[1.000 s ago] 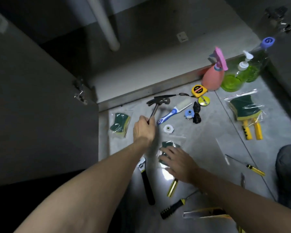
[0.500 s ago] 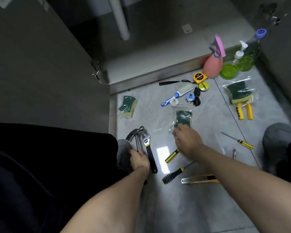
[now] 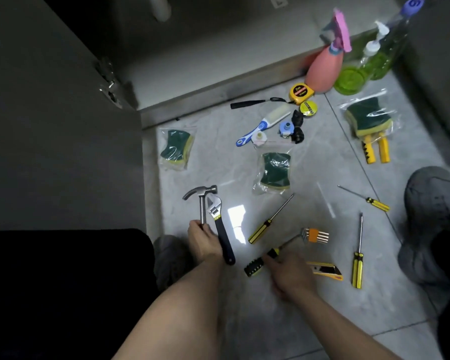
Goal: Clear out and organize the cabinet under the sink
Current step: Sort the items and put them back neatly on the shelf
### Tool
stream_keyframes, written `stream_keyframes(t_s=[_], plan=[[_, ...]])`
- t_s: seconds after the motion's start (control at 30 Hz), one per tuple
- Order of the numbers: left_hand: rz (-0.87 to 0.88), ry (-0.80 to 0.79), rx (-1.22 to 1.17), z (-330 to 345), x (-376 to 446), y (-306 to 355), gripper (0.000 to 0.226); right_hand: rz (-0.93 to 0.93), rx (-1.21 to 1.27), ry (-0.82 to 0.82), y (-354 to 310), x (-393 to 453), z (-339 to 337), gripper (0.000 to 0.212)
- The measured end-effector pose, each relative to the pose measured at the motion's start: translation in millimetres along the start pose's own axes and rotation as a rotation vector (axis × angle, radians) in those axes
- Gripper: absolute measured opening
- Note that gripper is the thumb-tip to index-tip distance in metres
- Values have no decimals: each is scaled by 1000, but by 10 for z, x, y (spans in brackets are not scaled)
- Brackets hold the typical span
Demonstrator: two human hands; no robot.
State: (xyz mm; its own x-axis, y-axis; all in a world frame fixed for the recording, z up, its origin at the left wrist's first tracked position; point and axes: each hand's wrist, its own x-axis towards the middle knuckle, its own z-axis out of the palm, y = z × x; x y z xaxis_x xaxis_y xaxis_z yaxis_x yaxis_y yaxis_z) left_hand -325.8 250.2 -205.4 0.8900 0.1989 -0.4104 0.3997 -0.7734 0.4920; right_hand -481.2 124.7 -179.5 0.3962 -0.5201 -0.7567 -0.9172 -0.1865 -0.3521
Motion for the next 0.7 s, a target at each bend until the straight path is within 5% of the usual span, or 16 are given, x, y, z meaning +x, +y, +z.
stream_keyframes(t_s=[0.1, 0.23, 0.43, 0.5, 0.6, 0.7], plan=[[73, 96, 96, -28, 11, -61, 15, 100, 175, -83, -51, 31, 32, 38], [27, 27, 110, -110, 78, -33, 18, 113, 144, -161, -97, 39, -81, 31], [182, 87, 186, -192, -54, 21, 13, -247, -162, 245, 261, -74, -318, 27], [254, -25, 291, -149, -162, 36, 21, -343, -281, 249, 439, -80, -453, 20], [163, -173, 376, -75, -320, 41, 27, -393, -528, 189, 739, -45, -558, 38], [139, -194, 358, -32, -370, 36, 23, -343, -519, 221, 844, -35, -599, 19]])
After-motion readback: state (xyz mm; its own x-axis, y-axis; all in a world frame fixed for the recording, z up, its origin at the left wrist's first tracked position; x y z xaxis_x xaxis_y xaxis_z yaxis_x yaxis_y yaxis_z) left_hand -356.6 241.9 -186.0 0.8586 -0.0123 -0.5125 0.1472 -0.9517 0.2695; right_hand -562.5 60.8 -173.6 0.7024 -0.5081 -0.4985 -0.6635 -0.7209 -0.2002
